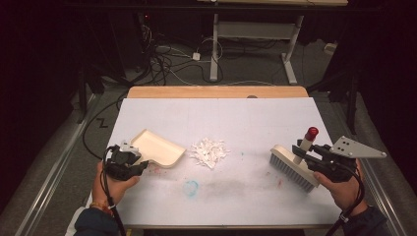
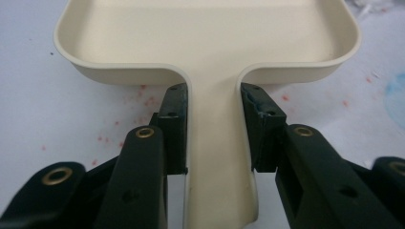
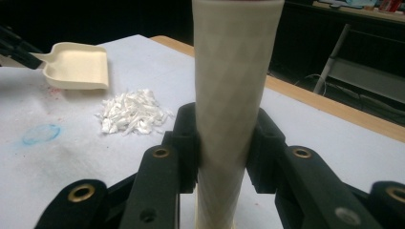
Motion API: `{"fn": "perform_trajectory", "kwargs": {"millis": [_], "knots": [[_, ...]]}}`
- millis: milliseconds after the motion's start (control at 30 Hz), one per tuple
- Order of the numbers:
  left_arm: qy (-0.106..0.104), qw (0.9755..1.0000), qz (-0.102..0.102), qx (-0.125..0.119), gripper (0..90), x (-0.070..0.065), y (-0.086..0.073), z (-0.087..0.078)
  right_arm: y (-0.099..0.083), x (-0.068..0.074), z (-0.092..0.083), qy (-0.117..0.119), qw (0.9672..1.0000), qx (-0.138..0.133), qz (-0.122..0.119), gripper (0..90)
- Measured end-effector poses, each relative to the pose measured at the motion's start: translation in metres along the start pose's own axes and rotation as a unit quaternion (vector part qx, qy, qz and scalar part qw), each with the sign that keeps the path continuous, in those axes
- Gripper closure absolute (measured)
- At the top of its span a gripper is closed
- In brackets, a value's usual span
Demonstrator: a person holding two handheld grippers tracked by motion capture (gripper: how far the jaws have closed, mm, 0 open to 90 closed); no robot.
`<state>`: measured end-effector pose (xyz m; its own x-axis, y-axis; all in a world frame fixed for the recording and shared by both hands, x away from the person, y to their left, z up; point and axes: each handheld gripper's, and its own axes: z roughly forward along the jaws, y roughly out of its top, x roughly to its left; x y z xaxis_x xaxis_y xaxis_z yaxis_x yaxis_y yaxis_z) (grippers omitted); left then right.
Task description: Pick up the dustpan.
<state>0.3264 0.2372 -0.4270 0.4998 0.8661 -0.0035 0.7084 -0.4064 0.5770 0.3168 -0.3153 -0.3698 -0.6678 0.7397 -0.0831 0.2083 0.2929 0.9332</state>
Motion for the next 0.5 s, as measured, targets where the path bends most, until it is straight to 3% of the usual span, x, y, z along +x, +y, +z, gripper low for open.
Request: {"fn": "perform_trajectory", "kwargs": {"millis": [167,400,500], "knots": [[-0.027,0.9993,0.022,0.014,63.1,-0.014,-0.012,-0.007,-0.001,-0.004,0.000,-0.006,1.0000,-0.003,0.006,70.1],[-0.045,0.9973,0.048,0.032,63.1,-0.030,-0.021,-0.006,0.001,-0.009,0.007,-0.015,0.9998,-0.009,0.005,70.1],[-0.051,0.9965,0.056,0.035,63.1,-0.033,-0.021,-0.007,0.005,-0.013,0.024,-0.019,0.9998,-0.007,0.004,70.1]]}}
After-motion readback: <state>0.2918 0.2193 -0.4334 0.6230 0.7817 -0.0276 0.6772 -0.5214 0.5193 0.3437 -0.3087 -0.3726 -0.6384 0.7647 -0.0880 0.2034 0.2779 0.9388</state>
